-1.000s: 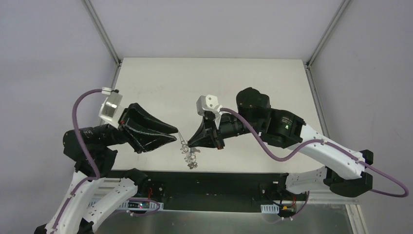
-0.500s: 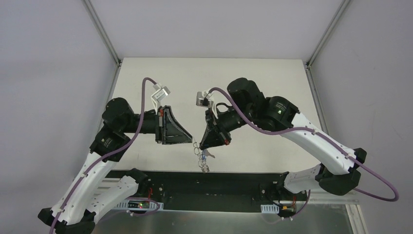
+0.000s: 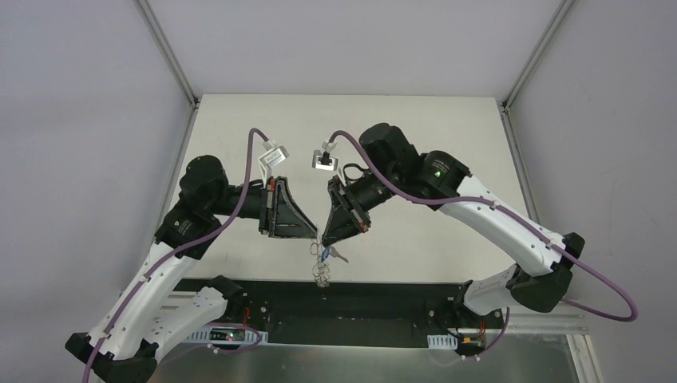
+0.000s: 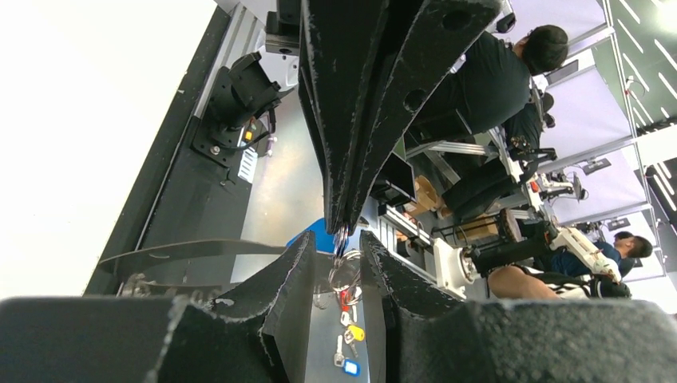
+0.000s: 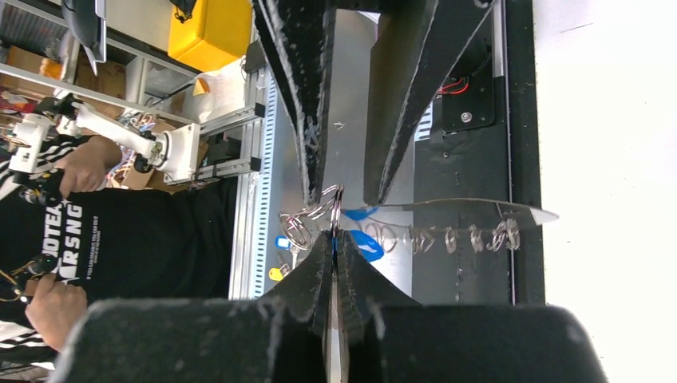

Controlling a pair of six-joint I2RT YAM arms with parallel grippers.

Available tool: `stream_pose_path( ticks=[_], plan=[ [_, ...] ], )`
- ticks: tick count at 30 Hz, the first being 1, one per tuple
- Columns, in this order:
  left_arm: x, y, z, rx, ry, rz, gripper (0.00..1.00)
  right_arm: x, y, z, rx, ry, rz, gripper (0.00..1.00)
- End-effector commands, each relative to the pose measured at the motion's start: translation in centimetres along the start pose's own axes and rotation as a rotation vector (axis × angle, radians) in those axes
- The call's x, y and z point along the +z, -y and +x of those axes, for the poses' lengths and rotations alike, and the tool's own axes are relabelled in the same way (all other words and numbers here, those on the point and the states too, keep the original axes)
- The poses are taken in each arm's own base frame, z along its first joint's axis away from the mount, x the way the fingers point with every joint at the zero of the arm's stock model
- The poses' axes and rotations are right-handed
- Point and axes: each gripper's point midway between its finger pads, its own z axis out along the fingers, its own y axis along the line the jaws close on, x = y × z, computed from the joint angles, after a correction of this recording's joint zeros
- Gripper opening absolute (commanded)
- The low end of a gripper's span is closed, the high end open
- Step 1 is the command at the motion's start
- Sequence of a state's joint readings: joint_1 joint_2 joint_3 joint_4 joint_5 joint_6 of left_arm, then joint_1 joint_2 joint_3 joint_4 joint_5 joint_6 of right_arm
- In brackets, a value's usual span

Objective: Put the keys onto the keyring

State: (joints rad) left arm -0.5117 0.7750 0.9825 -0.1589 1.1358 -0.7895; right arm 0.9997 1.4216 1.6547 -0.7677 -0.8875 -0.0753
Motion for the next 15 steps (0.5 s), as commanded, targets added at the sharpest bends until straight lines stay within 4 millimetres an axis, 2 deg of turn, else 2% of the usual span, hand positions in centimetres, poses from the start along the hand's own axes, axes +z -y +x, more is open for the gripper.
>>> stream_pose_path(
  ticks=[1,15],
  plan=[
    [-0.02,0.4,0.46,0.054,-0.024,0.033,0.26,-0.18,-1.47,-1.44,0.001,0.032,-0.088,0.0],
    [0.11,0.12,0.8,0.039,-0.05,0.045,0.25,0.11,-1.17,-2.2,0.005,0.042,-0.093,0.0]
  ],
)
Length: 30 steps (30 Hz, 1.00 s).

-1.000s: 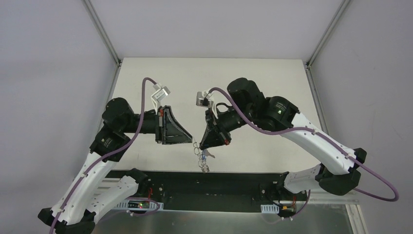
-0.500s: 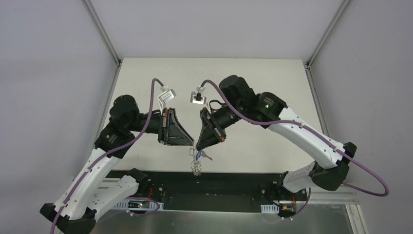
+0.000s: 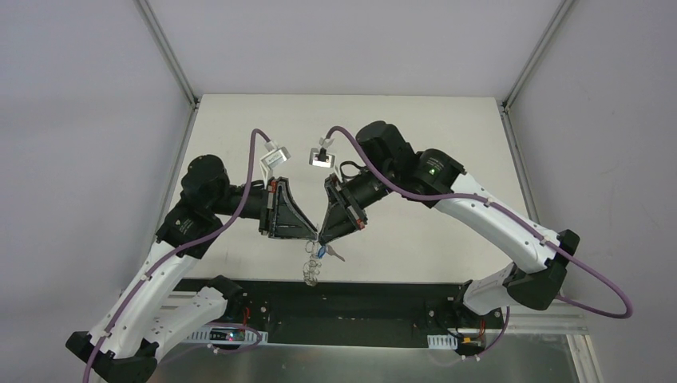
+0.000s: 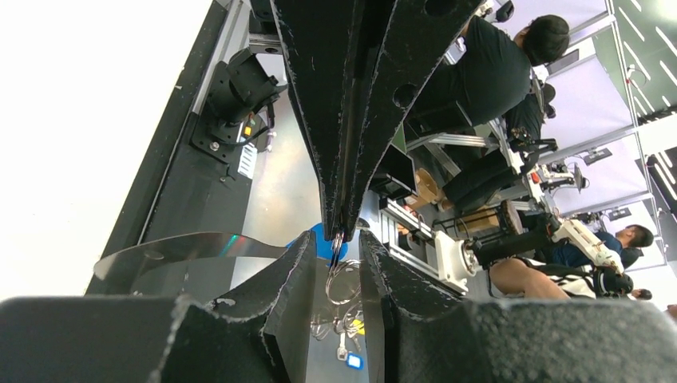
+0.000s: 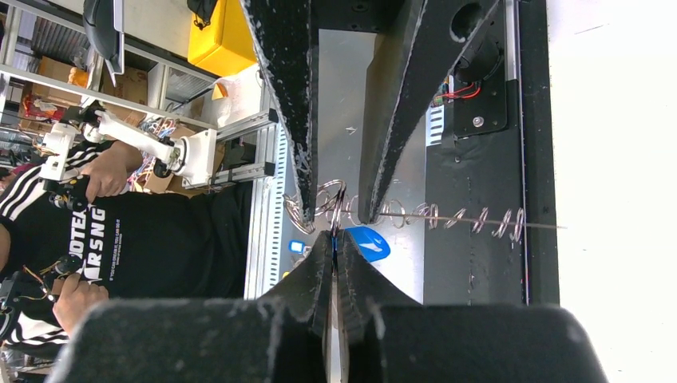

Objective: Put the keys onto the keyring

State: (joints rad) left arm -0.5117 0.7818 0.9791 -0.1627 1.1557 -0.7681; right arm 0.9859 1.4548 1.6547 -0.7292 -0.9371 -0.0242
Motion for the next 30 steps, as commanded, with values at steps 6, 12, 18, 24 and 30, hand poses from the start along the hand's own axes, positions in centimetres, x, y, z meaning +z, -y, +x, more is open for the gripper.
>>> stream_pose_path(
  ticks=[6,12,18,24,30],
  plan=[
    [0.17,0.06,0.47,0.026,-0.035,0.034,0.19,-0.36,-1.42,-1.55,-0.044,0.037,-0.05,0.0],
    [0.18,0.01,0.43,0.024,-0.032,0.031,0.17,-0.32,-1.29,-1.24,-0.041,0.027,-0.05,0.0],
    [0.21,-0.02,0.38,0.022,-0.032,0.031,0.1,-0.3,-1.31,-1.25,-0.048,0.029,-0.051,0.0],
    [0.28,-0.1,0.23,0.023,-0.033,0.029,0.0,-0.21,-1.16,-1.27,-0.045,0.029,-0.048,0.0],
    [0.0,0.37,-0.24,0.12,0.005,0.017,0.0,-0.47,-0.76,-1.44,-0.052,0.045,-0.001,0.0]
  ],
)
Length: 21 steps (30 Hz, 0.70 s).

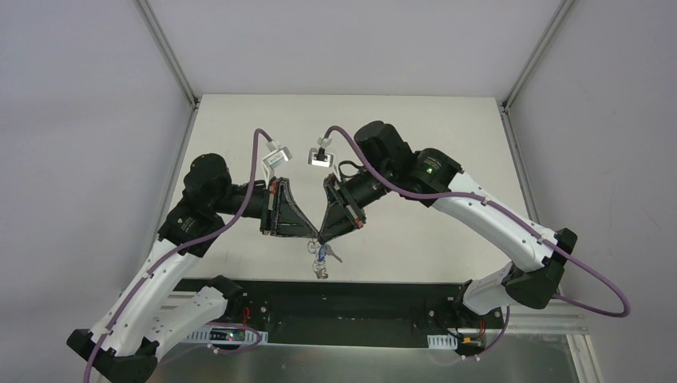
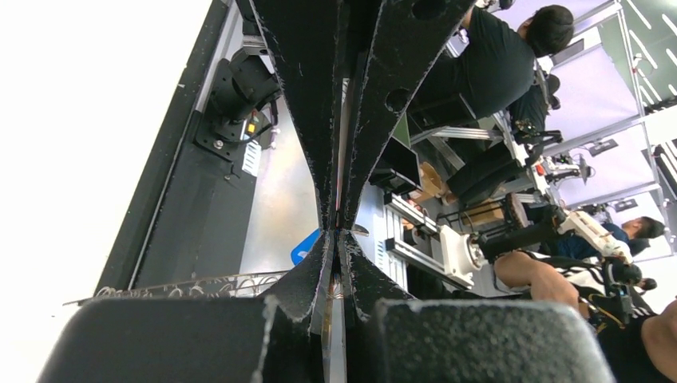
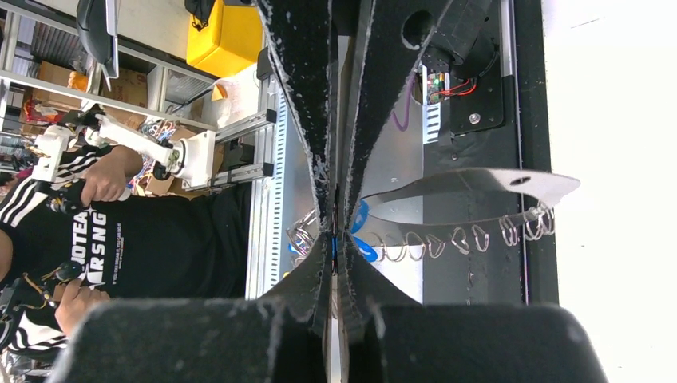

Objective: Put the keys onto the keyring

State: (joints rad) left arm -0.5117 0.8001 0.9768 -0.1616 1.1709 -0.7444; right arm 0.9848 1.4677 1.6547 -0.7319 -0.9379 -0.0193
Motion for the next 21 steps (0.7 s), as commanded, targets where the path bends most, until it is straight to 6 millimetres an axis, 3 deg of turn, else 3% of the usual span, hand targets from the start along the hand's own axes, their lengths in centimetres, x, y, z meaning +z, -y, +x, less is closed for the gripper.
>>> stream_pose_path(
  ticks=[1,3,8,10,21],
  plan=[
    [-0.3,1.2,-0.5,0.149,0.033,0.011,0.0,-1.0,-1.2,-1.6,-0.076,0.064,0.012,0.0],
    [-0.7,1.9,-0.8,0.219,0.059,0.008,0.0,-1.4,-1.3,-1.7,-0.097,0.085,0.036,0.0],
    [-1.3,3.7,-1.6,0.346,0.12,0.015,0.0,-2.3,-1.3,-2.1,-0.138,0.148,0.107,0.34],
    [-1.4,4.2,-1.8,0.374,0.139,0.026,0.0,-2.6,-1.4,-2.0,-0.15,0.161,0.119,0.41],
    [-1.9,6.8,-2.8,0.511,0.222,0.103,0.0,-3.1,-4.4,-2.5,-0.393,0.247,0.176,0.45]
  ],
)
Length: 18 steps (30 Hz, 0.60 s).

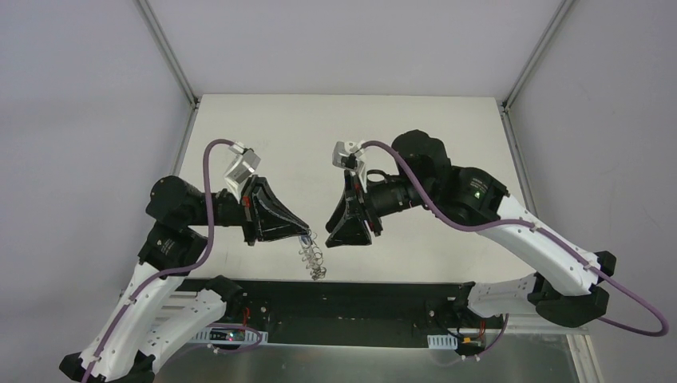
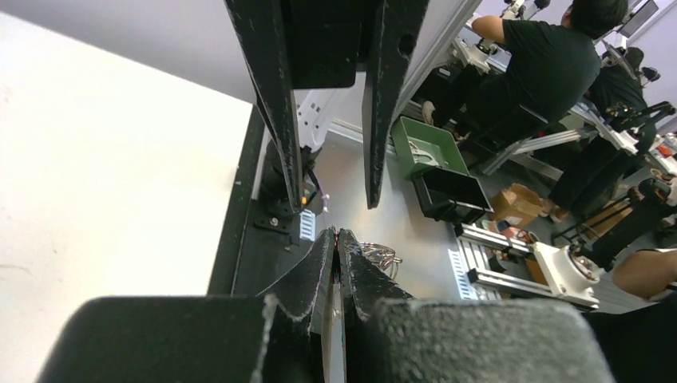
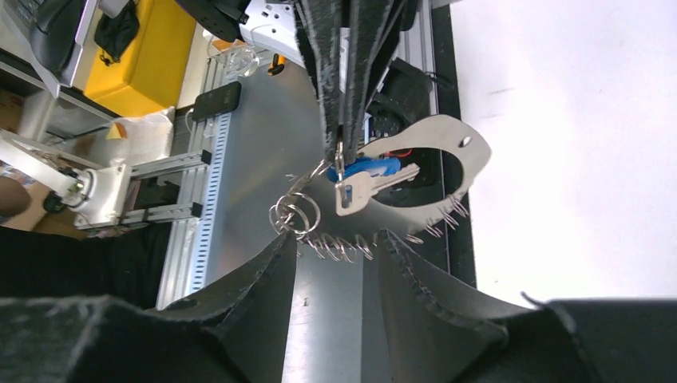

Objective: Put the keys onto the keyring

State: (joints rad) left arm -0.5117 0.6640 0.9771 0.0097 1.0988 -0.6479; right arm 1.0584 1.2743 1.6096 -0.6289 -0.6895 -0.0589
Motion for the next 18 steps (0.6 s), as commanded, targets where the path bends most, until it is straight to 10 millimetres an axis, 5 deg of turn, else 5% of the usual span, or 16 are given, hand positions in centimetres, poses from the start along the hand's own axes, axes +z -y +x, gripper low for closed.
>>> stream_pose_path(
  ticks=[1,7,18],
  plan=[
    [-0.2,2.6,-2.3,0.165,0.086,0.068,0.0,-0.3,-1.1,-1.5,-0.176,0.074,0.029,0.45],
    [-0.6,3.9,-3.3,0.288,0.16,0.104,0.0,-0.2,-2.1,-2.0,-0.392,0.147,0.021,0.47],
    [-2.0,6.5,-5.4,0.51,0.417,0.175,0.0,-0.3,-3.4,-6.7,-0.637,0.362,0.096,0.48]
  ],
)
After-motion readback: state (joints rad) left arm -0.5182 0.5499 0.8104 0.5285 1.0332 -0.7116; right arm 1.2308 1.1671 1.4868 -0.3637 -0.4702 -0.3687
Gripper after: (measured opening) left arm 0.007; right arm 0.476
